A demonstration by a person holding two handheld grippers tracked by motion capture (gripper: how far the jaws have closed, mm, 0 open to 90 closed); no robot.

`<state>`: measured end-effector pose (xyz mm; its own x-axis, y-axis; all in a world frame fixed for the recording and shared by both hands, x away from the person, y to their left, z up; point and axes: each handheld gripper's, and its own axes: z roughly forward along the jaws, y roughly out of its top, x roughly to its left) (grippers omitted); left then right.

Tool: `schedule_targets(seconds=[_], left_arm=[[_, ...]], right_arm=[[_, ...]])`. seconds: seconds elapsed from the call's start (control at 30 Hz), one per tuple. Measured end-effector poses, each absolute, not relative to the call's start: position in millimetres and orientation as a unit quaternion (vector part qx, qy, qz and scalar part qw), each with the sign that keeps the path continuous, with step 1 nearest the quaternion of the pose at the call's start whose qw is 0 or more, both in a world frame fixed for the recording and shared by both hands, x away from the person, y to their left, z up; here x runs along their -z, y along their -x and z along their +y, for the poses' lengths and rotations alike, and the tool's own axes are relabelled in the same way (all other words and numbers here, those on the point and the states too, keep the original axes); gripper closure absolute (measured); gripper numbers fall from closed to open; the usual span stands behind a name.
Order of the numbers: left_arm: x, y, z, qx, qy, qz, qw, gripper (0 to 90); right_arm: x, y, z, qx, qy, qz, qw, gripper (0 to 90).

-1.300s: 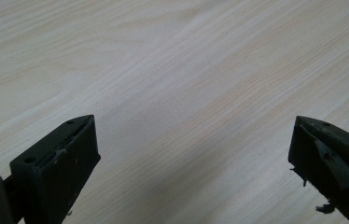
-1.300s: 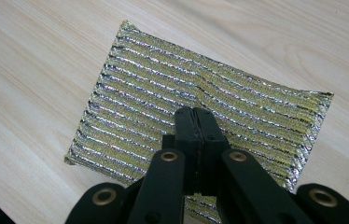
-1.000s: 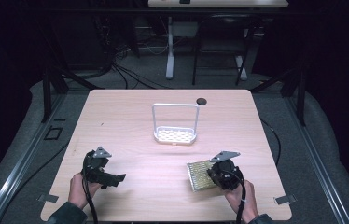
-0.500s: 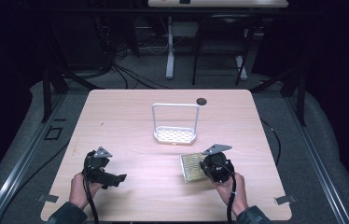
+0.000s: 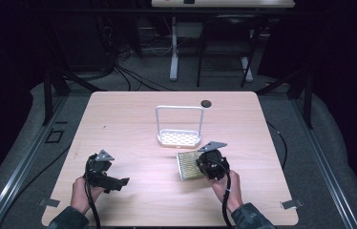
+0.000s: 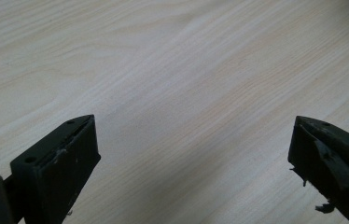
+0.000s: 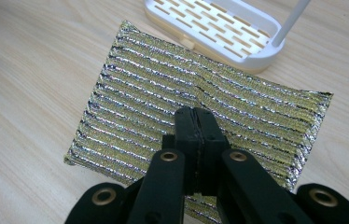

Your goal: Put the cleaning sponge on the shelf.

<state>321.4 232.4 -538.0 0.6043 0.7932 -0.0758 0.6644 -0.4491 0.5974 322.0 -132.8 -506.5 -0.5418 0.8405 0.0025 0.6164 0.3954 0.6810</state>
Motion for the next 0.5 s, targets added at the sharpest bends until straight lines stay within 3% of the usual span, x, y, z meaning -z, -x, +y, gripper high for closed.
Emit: schedule_targets(seconds=[0.5], left_arm=[[537.2,-320.8,233.3,-0.107,-0.842,0.432,0.304,1.9]], right_arm=[[513.6,-340.6,-117.3,-0.325,-0.453,0.813,0.17,90.0]])
